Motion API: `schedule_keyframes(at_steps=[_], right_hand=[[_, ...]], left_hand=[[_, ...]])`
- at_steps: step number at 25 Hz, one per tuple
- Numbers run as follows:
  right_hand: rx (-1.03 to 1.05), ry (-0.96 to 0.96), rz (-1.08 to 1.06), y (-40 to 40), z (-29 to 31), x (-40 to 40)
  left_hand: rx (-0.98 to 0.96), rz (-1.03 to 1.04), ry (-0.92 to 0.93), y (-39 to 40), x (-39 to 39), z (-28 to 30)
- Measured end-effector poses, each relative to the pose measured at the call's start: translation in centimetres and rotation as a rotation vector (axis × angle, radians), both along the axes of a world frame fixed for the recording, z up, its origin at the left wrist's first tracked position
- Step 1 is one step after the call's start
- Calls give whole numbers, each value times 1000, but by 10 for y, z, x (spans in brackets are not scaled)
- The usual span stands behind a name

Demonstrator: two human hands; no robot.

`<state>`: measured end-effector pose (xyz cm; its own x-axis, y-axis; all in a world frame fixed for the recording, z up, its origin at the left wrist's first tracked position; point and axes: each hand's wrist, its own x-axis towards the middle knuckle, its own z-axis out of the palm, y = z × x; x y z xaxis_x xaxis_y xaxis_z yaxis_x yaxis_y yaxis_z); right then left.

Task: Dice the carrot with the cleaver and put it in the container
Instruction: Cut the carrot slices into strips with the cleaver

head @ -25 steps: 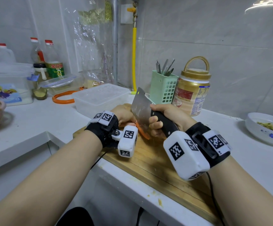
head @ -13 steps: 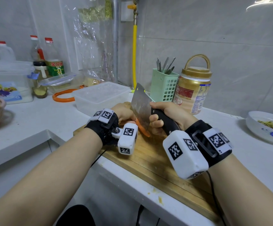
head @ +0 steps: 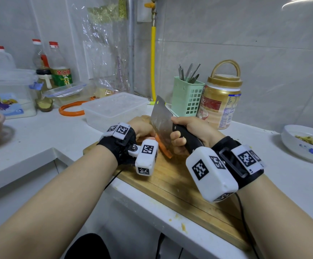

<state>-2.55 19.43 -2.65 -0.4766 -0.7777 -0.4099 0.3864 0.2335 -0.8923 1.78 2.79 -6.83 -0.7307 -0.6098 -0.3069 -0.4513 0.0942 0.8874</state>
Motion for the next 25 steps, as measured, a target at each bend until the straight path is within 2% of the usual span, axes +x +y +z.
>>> schedule_keyframes(at_steps=[5, 10, 14, 17, 20, 21, 23, 25], right_hand=[[3, -8, 8, -2, 0, 0], [38, 61, 25, -11, -6, 10], [-55, 99, -25, 2, 16, 10], [-75, 144, -89, 9, 21, 5], [-60, 173, -107, 10, 18, 1], [-52, 173, -112, 11, 18, -1], [-37, 172, -114, 12, 17, -4], [-23, 170, -111, 10, 13, -6]], left_hand=[[-57, -27, 97, 11, 8, 11], [-84, -70, -34, -6, 16, 6], [-76, 8, -51, -34, 25, 15], [-235, -45, -23, -30, 25, 20], [-636, -251, -34, -19, 19, 10], [-708, -333, -39, -16, 16, 7], [-763, -466, -49, -10, 11, 7], [-774, -496, -93, -10, 4, 9]])
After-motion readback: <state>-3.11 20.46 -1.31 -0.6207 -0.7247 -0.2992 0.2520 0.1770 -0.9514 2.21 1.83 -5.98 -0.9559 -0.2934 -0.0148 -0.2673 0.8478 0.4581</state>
